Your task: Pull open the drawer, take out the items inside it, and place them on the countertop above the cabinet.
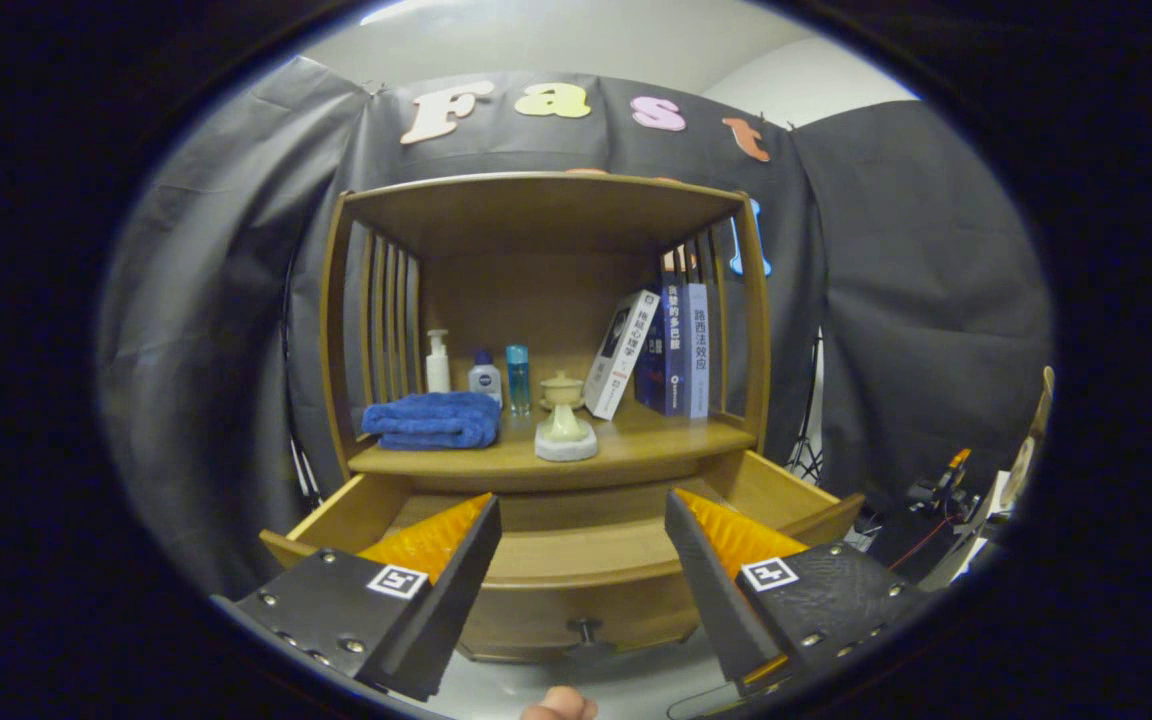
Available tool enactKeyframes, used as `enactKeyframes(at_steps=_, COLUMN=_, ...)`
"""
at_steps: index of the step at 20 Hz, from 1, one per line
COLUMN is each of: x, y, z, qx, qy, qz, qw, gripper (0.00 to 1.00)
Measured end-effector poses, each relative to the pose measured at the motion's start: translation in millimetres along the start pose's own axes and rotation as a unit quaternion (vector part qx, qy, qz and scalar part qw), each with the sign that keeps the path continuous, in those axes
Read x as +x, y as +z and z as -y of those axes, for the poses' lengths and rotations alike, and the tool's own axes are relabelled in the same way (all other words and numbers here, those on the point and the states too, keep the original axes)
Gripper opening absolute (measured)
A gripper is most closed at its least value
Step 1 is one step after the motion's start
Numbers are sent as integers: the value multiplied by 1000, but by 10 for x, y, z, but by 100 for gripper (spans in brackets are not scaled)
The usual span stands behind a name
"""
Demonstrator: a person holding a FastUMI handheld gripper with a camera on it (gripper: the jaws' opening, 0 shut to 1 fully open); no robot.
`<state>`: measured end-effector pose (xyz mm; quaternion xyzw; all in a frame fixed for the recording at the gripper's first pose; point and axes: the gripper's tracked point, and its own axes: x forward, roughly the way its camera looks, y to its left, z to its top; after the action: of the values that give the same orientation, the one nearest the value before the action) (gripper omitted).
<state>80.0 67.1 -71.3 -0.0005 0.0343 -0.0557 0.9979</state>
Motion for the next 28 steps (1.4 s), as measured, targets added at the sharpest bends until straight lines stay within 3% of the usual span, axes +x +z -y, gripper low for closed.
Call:
enactKeyframes(at_steps=12, x=52, y=-794, z=-28, qx=-22, qy=23, qz=-76, qw=997, gripper=99)
enactKeyframes(at_steps=17, x=167, y=-873, z=-196, qx=-23, qy=52, qz=-72, qw=996, gripper=98)
enactKeyframes(at_steps=28, x=208, y=-854, z=-180, qx=-20, qy=51, qz=-65, qw=996, gripper=99)
